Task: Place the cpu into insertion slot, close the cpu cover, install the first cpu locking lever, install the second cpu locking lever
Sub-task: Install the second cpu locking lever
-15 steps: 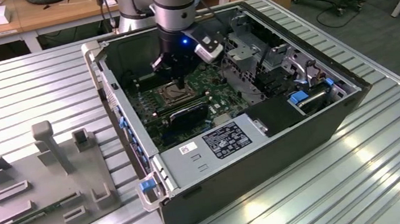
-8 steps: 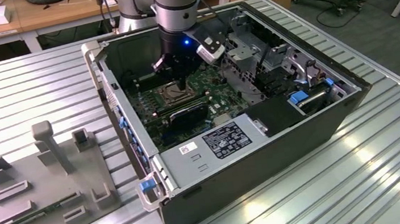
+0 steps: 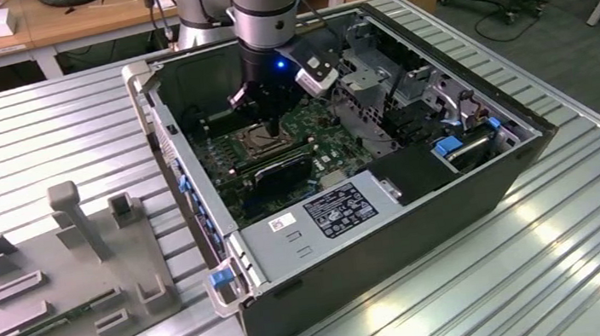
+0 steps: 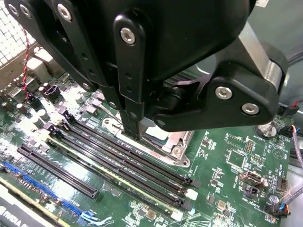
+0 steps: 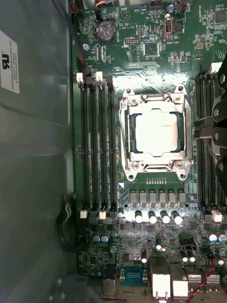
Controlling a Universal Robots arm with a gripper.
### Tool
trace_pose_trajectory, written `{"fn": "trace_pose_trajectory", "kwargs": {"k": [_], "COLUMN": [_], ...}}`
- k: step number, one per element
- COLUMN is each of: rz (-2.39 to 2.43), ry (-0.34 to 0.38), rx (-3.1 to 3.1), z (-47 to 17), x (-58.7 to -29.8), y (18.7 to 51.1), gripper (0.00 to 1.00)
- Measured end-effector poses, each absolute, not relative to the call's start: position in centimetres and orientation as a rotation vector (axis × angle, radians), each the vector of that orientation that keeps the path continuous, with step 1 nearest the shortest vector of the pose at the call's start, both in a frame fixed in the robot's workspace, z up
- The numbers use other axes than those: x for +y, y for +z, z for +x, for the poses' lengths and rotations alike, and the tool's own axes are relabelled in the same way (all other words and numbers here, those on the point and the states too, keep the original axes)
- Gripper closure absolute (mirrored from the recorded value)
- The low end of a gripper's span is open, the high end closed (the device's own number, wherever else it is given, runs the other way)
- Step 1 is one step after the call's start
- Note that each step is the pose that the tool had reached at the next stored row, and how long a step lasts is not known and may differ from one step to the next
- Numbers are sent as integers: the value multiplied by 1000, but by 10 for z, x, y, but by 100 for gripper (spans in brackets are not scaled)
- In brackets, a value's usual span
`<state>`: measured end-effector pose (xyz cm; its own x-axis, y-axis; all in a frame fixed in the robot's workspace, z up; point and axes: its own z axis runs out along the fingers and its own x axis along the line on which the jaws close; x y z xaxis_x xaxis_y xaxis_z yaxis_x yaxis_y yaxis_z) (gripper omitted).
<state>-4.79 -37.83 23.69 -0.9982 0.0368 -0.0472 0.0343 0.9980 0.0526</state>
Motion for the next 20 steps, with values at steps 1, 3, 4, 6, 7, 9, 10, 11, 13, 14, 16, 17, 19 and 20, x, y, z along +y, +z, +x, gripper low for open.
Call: {"fn": "trace_pose_trajectory", "kwargs": {"k": [1, 3, 4, 6, 7, 9, 10, 11, 13, 14, 16, 17, 19, 20], "rz": [55, 55, 55, 55, 55, 55, 55, 55, 55, 55, 56, 55, 55, 55], "ry": [80, 80, 80, 80, 80, 80, 80, 80, 80, 80, 80, 80, 80, 80], "rx": [3092, 3092, 3092, 3092, 3092, 3092, 3092, 3092, 3092, 3092, 3092, 3092, 3092, 3092], "z": [-48, -49, -49, -49, -50, -50, -50, -50, -50, -50, -51, -52, -54, -55], "x": [-378, -378, -378, -378, -378, -378, -378, -378, -378, -378, -378, -378, -378, -378], "y": [237, 237, 237, 237, 237, 237, 237, 237, 237, 237, 237, 237, 237, 237], "gripper": [89, 89, 89, 89, 89, 89, 89, 89, 89, 89, 89, 89, 89, 89]}}
